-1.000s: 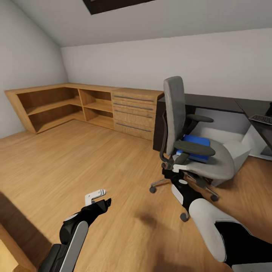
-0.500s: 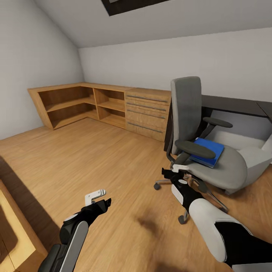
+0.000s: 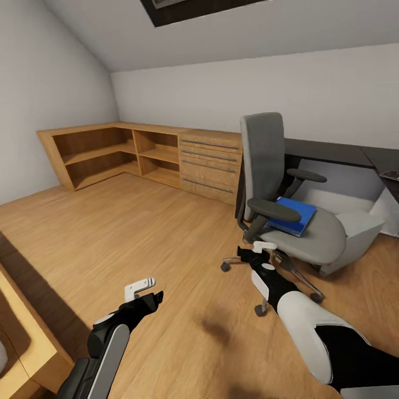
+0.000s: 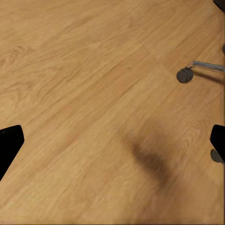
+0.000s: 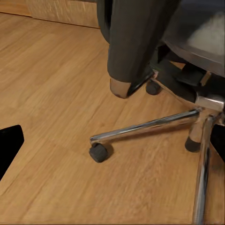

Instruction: In the bedroom, organize the workspace by keeping the computer under the desk, ensuring the monitor is on the desk, placing the keyboard on the desk next to the monitor, placing the mouse on the desk next to the keyboard, moving the folder from the swivel chair onto the desk next to the mouse, stacking the notebook on top of the folder with the pen on top of the notebook, and positioning the swivel chair next to the desk.

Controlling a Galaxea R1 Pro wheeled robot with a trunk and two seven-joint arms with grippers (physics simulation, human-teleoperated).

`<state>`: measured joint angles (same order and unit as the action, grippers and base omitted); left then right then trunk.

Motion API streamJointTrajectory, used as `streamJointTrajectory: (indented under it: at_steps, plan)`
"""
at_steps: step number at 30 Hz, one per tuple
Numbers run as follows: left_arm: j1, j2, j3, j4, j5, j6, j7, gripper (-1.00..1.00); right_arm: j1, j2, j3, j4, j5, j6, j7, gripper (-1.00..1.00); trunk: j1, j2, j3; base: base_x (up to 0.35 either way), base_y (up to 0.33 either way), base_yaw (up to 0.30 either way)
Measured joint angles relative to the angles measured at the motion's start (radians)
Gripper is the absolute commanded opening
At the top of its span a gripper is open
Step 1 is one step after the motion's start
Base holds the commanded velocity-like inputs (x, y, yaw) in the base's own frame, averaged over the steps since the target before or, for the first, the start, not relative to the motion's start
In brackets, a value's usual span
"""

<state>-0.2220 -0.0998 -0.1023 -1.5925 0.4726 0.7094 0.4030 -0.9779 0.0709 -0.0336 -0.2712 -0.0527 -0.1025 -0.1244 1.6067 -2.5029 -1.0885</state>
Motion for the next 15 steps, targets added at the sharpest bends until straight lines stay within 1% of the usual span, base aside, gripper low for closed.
streamJointTrajectory:
  at_steps: [10, 15]
  plan:
    - [0.000, 0.000, 0.000, 0.000, 0.000, 0.000, 0.000, 1.00, 0.000, -0.004, -0.002, -0.002, -0.001, -0.002, -0.001, 1.00, 0.000, 0.000, 0.011, -0.012, 0.000, -0.184]
    - [0.000, 0.000, 0.001, 0.000, 0.000, -0.001, 0.000, 1.00, 0.000, -0.006, -0.004, -0.001, -0.005, -0.019, -0.002, 1.00, 0.000, 0.000, 0.017, 0.000, 0.000, -0.211]
